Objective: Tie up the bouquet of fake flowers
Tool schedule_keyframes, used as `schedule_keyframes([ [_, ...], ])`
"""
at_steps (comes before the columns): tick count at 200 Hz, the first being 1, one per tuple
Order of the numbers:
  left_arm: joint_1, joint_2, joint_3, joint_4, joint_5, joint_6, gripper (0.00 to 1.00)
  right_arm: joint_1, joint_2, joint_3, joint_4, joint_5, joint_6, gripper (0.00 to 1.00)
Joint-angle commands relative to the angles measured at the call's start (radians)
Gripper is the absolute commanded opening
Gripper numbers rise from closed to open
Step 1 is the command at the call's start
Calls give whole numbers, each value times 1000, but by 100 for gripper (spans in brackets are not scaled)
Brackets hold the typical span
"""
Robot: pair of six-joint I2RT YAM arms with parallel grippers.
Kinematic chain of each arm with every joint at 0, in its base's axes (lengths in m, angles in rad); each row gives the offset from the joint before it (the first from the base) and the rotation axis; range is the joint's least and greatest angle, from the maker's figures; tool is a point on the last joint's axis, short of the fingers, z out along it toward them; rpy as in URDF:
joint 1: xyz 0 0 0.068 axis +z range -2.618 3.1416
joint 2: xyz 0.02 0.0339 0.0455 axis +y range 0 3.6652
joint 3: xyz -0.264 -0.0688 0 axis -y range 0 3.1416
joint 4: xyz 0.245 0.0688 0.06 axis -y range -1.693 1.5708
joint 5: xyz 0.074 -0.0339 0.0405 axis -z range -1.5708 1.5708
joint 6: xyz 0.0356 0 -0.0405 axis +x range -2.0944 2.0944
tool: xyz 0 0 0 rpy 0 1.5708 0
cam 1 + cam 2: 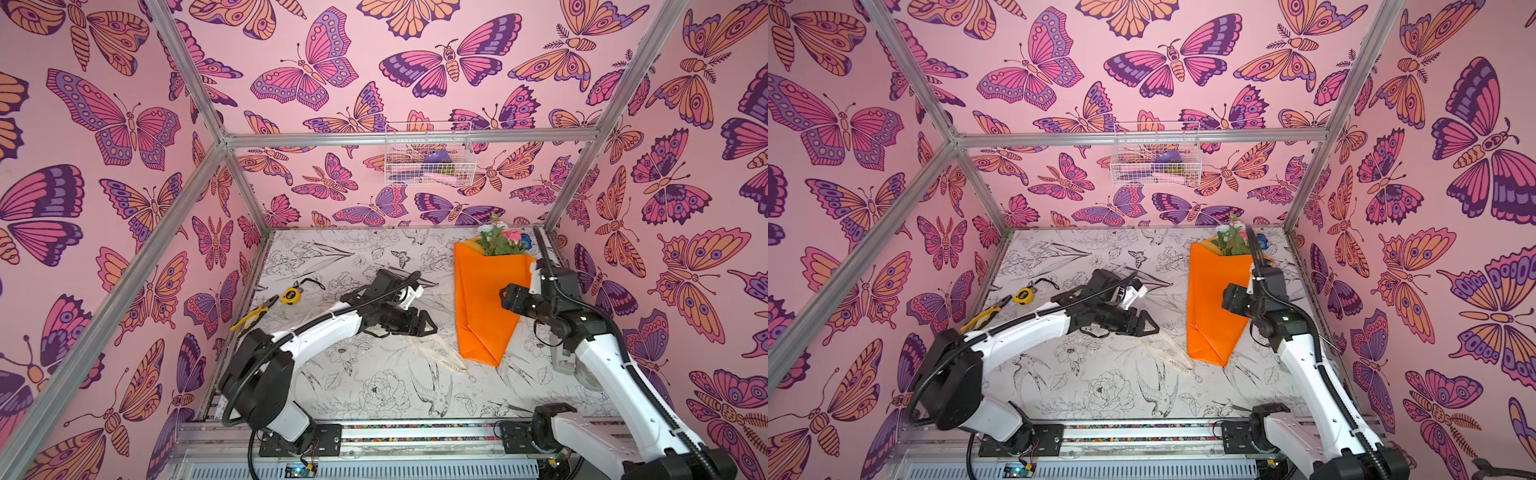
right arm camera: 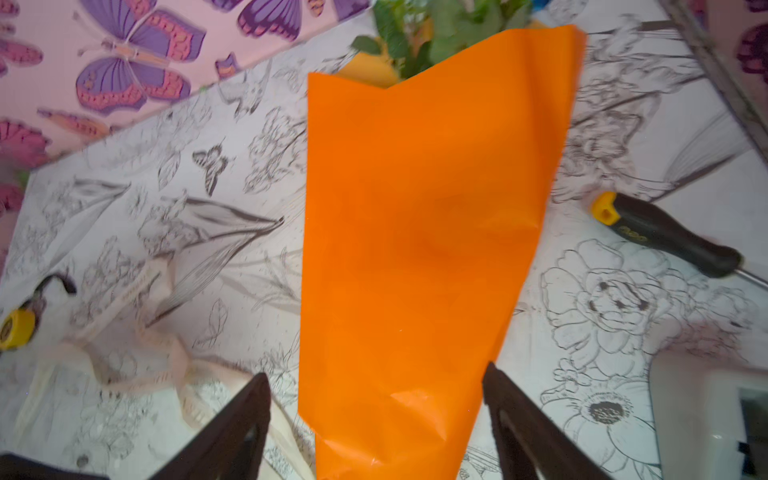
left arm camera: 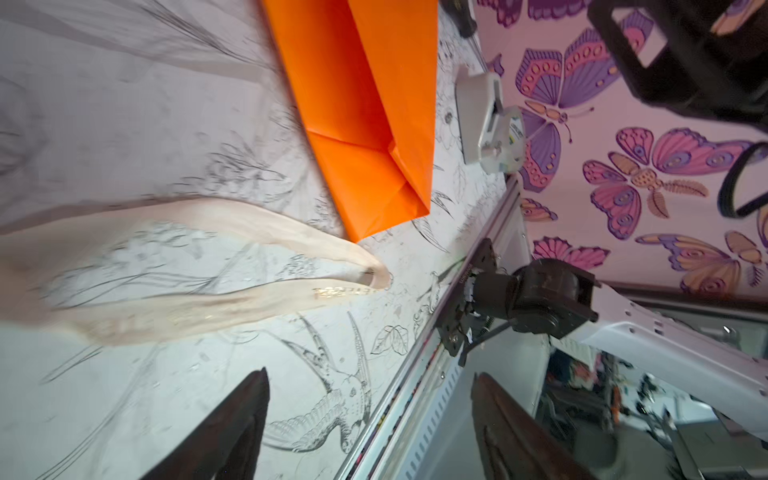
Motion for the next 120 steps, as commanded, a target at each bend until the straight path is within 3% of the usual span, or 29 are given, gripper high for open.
schedule_keyframes([
  [1, 111, -114, -47, -107, -256, 23, 79, 157, 63, 68, -53, 134, -58, 79],
  [17, 227, -148, -63, -156, -422, 8, 80, 288, 134, 101, -58, 204, -73, 77],
  [38, 387, -154, -90, -141, -535, -51, 80, 429, 254, 169, -52, 261, -91, 75],
  [65, 527, -128, -137, -16, -520, -141, 78, 557, 454, 306, -32, 277, -105, 73],
  [120, 631, 47, -136, 50, -476, -222, 75, 639, 972, 802, -145, 303, -149, 73],
])
